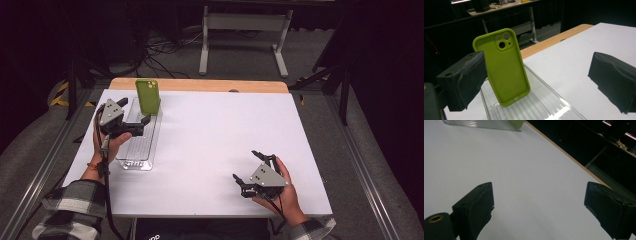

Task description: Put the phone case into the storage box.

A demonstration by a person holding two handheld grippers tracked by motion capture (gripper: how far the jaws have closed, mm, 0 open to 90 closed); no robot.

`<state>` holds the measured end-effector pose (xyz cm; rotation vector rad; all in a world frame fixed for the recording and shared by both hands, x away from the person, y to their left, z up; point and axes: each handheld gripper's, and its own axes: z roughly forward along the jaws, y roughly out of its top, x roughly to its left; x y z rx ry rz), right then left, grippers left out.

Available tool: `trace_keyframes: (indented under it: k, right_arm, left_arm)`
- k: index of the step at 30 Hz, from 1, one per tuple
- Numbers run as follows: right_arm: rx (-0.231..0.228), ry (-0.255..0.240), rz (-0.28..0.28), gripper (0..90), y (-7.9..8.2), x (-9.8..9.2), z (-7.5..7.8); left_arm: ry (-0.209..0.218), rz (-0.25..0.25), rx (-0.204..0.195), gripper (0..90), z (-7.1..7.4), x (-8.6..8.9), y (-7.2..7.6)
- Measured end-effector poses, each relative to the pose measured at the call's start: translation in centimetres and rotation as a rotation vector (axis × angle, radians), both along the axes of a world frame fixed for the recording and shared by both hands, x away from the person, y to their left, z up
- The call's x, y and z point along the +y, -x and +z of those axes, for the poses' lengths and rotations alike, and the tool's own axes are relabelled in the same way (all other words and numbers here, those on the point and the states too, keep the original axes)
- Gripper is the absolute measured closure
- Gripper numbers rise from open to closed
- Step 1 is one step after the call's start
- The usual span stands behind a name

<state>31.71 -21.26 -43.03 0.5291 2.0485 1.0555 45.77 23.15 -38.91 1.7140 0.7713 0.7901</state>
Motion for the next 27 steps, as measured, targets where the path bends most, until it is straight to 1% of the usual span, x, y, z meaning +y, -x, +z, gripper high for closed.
trace_keyframes:
  k: [2, 5, 6, 8, 13, 15, 20, 21, 23, 25, 27]
  right_arm:
    - [-0.001, -0.001, 0.001, 9.9, 0.0, 0.0, 0.0]
    - [-0.001, 0.000, 0.001, 9.8, 0.0, 0.0, 0.0]
    - [0.001, 0.000, 0.002, 9.8, 0.0, 0.0, 0.0]
    - [0.002, 0.001, 0.003, 9.8, 0.0, 0.0, 0.0]
    - [0.002, -0.001, 0.003, 9.8, 0.0, 0.0, 0.0]
    - [0.001, 0.001, 0.003, 9.9, 0.0, 0.1, 0.0]
    - [0.002, -0.005, 0.005, 9.8, 0.1, 0.1, 0.0]
    - [0.003, -0.005, 0.006, 9.8, 0.1, 0.1, 0.0]
    - [0.004, -0.006, 0.007, 9.8, 0.1, 0.1, 0.0]
    - [0.004, -0.005, 0.007, 9.8, 0.1, 0.1, 0.0]
    - [0.006, -0.007, 0.008, 9.8, 0.0, 0.1, 0.0]
  left_arm:
    - [0.011, -0.007, 0.000, 2.8, 0.0, -0.1, 0.1]
    - [0.002, -0.014, -0.007, 2.8, 0.2, -0.2, 0.4]
    - [0.007, -0.016, -0.010, 2.9, 0.2, -0.2, 0.5]
    - [0.003, -0.010, -0.014, 3.2, 0.3, -0.3, 0.7]
    - [0.009, -0.038, -0.021, 3.6, 0.5, -0.4, 1.3]
    - [0.001, -0.044, -0.027, 3.6, 0.6, -0.5, 1.5]
    - [0.002, -0.061, -0.038, 3.5, 0.7, -0.6, 2.0]
    - [-0.005, -0.062, -0.038, 3.6, 0.7, -0.6, 2.1]
    - [-0.004, -0.068, -0.038, 3.6, 0.8, -0.7, 2.2]
    - [-0.014, -0.074, -0.046, 3.6, 0.8, -0.8, 2.4]
    - [-0.012, -0.078, -0.047, 3.6, 0.9, -0.8, 2.5]
